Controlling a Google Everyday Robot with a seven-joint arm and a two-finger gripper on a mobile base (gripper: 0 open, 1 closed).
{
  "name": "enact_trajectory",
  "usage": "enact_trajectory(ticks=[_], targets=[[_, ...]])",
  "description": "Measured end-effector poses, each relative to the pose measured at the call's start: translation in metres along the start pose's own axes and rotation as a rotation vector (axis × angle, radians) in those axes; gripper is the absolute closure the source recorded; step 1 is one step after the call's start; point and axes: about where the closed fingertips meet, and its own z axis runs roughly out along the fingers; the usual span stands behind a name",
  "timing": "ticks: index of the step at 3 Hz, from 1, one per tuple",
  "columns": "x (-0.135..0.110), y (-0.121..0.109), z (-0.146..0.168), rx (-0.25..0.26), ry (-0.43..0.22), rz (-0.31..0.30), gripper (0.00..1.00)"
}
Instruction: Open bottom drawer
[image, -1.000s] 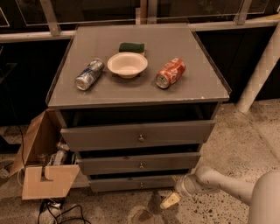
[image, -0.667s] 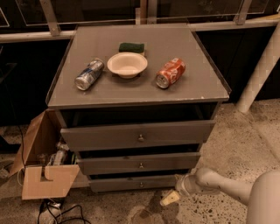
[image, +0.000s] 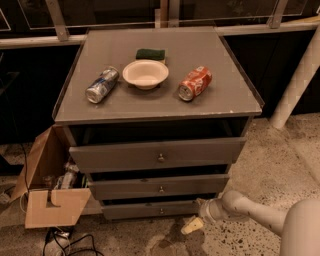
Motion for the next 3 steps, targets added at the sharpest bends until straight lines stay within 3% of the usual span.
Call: enact_trajectory(ticks=[1, 3], targets=[[-0.015, -0.02, 0.015, 0.016, -0.037, -0.027, 0.0], [-0.024, -0.027, 0.027, 0.005, -0.055, -0.048, 0.0]])
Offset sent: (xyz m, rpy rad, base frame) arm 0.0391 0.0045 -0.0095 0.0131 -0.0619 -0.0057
